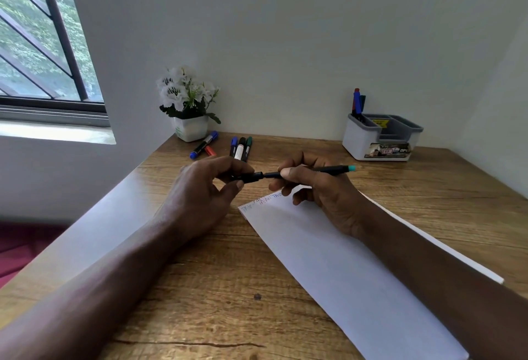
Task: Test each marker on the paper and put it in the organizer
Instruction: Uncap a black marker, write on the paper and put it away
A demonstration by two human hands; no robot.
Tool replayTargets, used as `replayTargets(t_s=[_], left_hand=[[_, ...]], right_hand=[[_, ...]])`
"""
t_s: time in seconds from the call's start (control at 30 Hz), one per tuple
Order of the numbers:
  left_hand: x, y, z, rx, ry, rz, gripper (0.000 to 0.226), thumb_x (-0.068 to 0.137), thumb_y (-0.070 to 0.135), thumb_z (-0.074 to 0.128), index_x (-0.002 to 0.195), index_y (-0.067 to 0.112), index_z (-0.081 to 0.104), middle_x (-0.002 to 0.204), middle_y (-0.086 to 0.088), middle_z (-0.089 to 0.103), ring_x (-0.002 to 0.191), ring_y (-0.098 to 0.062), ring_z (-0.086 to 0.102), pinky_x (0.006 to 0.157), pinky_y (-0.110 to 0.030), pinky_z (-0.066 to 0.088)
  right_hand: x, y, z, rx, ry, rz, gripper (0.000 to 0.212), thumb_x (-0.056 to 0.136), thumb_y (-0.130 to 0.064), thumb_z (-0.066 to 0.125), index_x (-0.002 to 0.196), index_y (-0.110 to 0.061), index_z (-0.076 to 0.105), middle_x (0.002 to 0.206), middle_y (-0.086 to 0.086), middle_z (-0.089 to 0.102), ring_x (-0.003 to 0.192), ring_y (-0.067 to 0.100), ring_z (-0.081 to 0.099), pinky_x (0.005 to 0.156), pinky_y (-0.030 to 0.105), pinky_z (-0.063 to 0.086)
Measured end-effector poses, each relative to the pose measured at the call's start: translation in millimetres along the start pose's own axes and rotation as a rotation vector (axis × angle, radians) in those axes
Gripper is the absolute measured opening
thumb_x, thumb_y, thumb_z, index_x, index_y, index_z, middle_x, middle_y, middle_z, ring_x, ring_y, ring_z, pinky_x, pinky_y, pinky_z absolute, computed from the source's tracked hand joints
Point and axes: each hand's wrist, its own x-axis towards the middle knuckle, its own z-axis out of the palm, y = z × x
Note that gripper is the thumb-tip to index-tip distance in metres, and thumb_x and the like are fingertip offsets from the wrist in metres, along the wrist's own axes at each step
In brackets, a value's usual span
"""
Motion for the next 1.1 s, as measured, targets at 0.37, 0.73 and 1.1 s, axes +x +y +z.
replayTargets(t_s=[0.37, 0.73, 1.1], left_hand=[[-4.3, 10.7, 1.1, -0.062, -0.051, 0.121, 0.032, 0.092, 0.013, 0.073, 0.119, 0.03, 0.073, 0.103, 0.022, 0.075, 0.099, 0.001, 0.069, 0.077, -0.035, 0.061], [-11.9, 11.1, 7.4, -0.273, 0.04, 0.161, 0.022, 0.088, 0.012, 0.078, 0.109, 0.019, 0.078, 0.095, 0.012, 0.078, 0.091, -0.014, 0.075, 0.079, -0.033, 0.06], [-3.3, 12.0, 9.5, -0.149, 0.033, 0.11, 0.017, 0.089, 0.023, 0.078, 0.106, 0.027, 0.076, 0.091, 0.017, 0.076, 0.088, -0.004, 0.072, 0.075, -0.037, 0.06]], right_hand=[[0.7, 0.1, 7.3, -0.059, 0.084, -0.093, 0.018, 0.083, -0.024, 0.08, 0.088, -0.01, 0.069, 0.077, 0.013, 0.076, 0.058, 0.019, 0.062, 0.056, 0.031, 0.051], [-1.8, -3.7, 16.4, 0.066, 0.094, -0.12, 0.02, 0.074, -0.029, 0.079, 0.072, -0.013, 0.068, 0.062, 0.011, 0.067, 0.051, 0.02, 0.055, 0.049, 0.027, 0.046], [5.0, -0.2, 16.3, 0.022, 0.078, -0.09, 0.022, 0.094, -0.024, 0.068, 0.09, -0.002, 0.067, 0.064, 0.009, 0.066, 0.055, 0.02, 0.056, 0.052, 0.028, 0.047]])
